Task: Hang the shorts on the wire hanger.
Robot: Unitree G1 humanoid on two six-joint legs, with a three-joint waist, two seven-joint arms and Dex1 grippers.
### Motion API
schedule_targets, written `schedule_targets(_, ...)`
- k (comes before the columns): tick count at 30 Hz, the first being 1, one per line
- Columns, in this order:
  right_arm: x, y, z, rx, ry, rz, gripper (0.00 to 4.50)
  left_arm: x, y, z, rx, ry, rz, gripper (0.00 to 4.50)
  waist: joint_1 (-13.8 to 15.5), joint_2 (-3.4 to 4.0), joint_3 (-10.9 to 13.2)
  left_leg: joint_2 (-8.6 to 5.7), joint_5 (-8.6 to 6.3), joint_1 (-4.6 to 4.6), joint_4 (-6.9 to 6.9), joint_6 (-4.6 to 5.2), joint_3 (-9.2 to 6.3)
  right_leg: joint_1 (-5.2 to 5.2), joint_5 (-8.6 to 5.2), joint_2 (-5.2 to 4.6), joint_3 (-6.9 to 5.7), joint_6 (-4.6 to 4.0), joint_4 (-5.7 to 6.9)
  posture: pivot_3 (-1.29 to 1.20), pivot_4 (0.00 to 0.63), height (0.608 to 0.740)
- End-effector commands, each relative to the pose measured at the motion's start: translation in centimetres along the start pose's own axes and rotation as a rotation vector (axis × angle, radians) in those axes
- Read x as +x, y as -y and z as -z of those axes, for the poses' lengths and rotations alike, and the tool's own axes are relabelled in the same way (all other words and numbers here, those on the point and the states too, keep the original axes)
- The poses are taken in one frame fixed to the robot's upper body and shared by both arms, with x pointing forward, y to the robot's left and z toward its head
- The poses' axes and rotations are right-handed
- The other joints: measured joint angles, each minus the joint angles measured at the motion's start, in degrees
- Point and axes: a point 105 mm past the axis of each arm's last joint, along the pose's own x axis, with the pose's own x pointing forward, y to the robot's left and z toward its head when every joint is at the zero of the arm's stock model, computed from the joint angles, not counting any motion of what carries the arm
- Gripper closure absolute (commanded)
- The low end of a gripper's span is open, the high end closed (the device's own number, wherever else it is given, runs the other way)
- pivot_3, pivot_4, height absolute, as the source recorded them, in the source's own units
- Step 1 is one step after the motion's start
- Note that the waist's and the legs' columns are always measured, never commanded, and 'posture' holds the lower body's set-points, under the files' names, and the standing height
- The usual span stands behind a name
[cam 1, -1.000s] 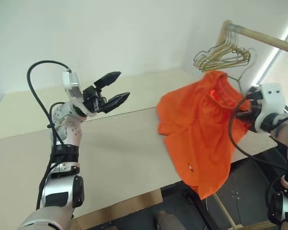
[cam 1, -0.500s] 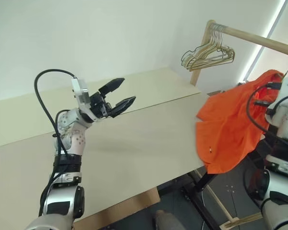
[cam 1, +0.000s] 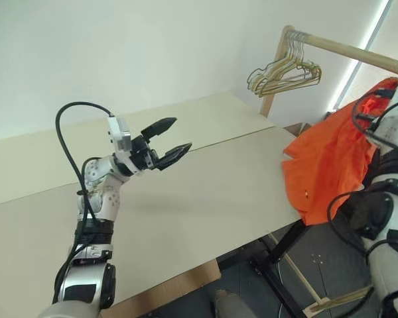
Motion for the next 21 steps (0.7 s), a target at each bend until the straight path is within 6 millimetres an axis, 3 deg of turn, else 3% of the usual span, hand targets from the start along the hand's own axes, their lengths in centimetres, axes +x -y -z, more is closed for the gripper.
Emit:
schedule_targets(1,-0.2,0.2,-2.3,0.106,0.052,-0.029,4.50,0.3,0.4,-1.1,0.055,0.015,0.018,0.03,0.0,0.00,0.0,0.00,0.00,0.00,-0.05,0.00,0.03,0.01,0.00,0.00,0.04,0.01,-0.03,-0.18,0.000,0.740)
schedule_targets(11,0.3,-1.1,-0.4,0.333,-0.080,-0.146,4.50,-0.1,0.8,-1.3,0.048,0.033,0.013,0.03,0.4,0.07,0.0,-0.01,0.00,-0.02,-0.27,0.01,0.36,0.12,0.13,0.01,0.38,0.23,-0.49,-0.15,0.000,0.740)
schedule_targets(21,0.7,-1.0,0.7,0.226,-0.075,-0.104,4.50,-0.5,1.0,-0.8,0.042,0.027,-0.007,0.03,1.4,0.09,0.1,-0.03,-0.01,0.04,-0.29,0.02,0.69,0.11,0.20,0.03,0.71,0.36,-0.58,-0.13,0.000,0.740)
